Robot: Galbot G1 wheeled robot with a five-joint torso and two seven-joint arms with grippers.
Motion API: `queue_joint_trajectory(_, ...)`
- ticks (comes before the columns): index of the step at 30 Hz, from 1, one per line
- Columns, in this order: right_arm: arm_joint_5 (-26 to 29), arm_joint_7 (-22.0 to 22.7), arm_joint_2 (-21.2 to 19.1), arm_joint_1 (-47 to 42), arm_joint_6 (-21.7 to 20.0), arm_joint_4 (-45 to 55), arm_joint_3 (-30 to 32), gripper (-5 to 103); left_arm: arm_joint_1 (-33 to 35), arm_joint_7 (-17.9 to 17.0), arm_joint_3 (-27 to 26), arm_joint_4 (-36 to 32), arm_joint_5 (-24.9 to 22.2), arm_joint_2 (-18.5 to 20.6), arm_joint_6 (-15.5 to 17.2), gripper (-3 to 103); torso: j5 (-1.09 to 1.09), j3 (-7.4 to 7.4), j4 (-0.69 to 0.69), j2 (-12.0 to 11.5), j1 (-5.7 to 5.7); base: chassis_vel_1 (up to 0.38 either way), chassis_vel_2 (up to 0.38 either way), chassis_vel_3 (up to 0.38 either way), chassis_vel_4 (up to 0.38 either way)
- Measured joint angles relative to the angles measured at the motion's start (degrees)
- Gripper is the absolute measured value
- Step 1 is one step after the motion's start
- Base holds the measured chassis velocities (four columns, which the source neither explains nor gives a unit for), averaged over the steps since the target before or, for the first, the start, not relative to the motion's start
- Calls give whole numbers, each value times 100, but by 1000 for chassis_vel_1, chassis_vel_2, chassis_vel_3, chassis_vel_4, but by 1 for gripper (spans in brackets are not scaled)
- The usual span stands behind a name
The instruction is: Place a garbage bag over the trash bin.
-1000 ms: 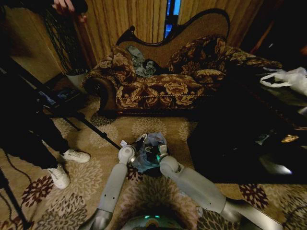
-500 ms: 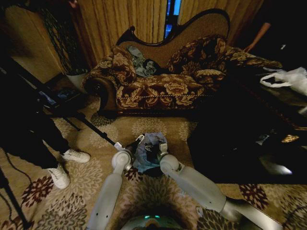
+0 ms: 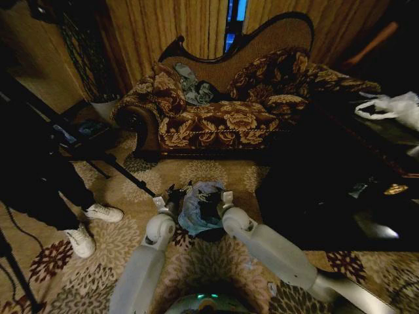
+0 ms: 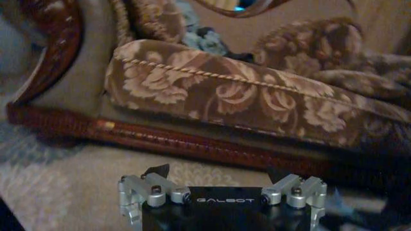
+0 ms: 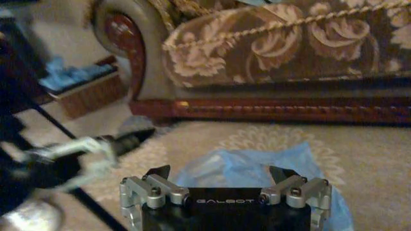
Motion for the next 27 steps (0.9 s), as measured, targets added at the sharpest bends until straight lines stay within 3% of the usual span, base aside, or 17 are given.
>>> queue_joint_trajectory(3, -1, -37, -120, -175, 20, 316, 76, 100, 49, 274, -4, 65, 204, 87, -133, 100, 1, 0, 0, 0, 0, 0, 0, 0, 0)
queue_joint_trajectory(5, -2, -70, -279, -413, 25, 725, 273, 100, 113, 649, -6, 166, 523, 209, -369, 100, 0, 0, 0, 1, 0, 0, 0, 0, 0)
queue_joint_trajectory(6, -2, -70, -279, -413, 25, 725, 273, 100, 113, 649, -6, 166, 523, 209, -369, 100, 0, 0, 0, 1, 0, 0, 0, 0, 0)
queue_joint_trajectory(8, 1, -170, -491, -655, 29, 1090, 534, 100, 202, 1211, 5, 242, 802, 374, -637, 100, 1, 0, 0, 1, 0, 0, 0, 0, 0)
queue_joint_trajectory(10, 1, -216, -561, -728, 30, 1182, 623, 100, 220, 1351, 20, 262, 896, 422, -707, 100, 1, 0, 0, 1, 0, 0, 0, 0, 0)
queue_joint_trajectory(13, -8, -560, -821, -1063, 32, 1440, 1138, 100, 147, 2228, 86, 616, 1458, 610, -1127, 100, 1, 0, 0, 2, -1, 0, 0, 0, 0)
queue_joint_trajectory(14, -8, -560, -821, -1063, 32, 1440, 1138, 100, 147, 2228, 86, 616, 1458, 610, -1127, 100, 1, 0, 0, 2, -1, 0, 0, 0, 0)
queue_joint_trajectory(16, -65, -853, -921, -1271, 22, 1462, 1522, 100, -18, 2814, 129, 950, 1646, 698, -1347, 100, 1, 0, -1, 2, -1, 0, 0, 0, 0)
queue_joint_trajectory(19, -165, -1043, -968, -1417, 33, 1439, 1783, 100, -154, 3104, 193, 1218, 1694, 771, -1351, 100, 0, 1, -1, 2, 1, 0, 0, 0, 0)
queue_joint_trajectory(21, -254, -1271, -1001, -1720, 48, 1410, 2204, 100, -288, 3894, 170, 1532, 2094, 882, -1537, 100, 1, 1, 0, 2, 1, 0, 0, 0, 0)
queue_joint_trajectory(23, -264, -1311, -1007, -1790, 49, 1412, 2286, 100, -288, 4047, 151, 1543, 2164, 902, -1587, 100, 0, 1, -1, 2, 1, 0, 0, 0, 0)
queue_joint_trajectory(25, -353, -1476, -1063, -2128, 64, 1430, 2642, 100, -133, 4652, 19, 1293, 2286, 1068, -1674, 100, 1, 1, 0, 2, 1, 0, 0, 0, 0)
queue_joint_trajectory(27, -373, -1523, -1082, -2206, 69, 1436, 2725, 100, -82, 4753, -19, 1188, 2277, 1100, -1677, 100, 2, 1, 0, 2, 1, 0, 0, 0, 0)
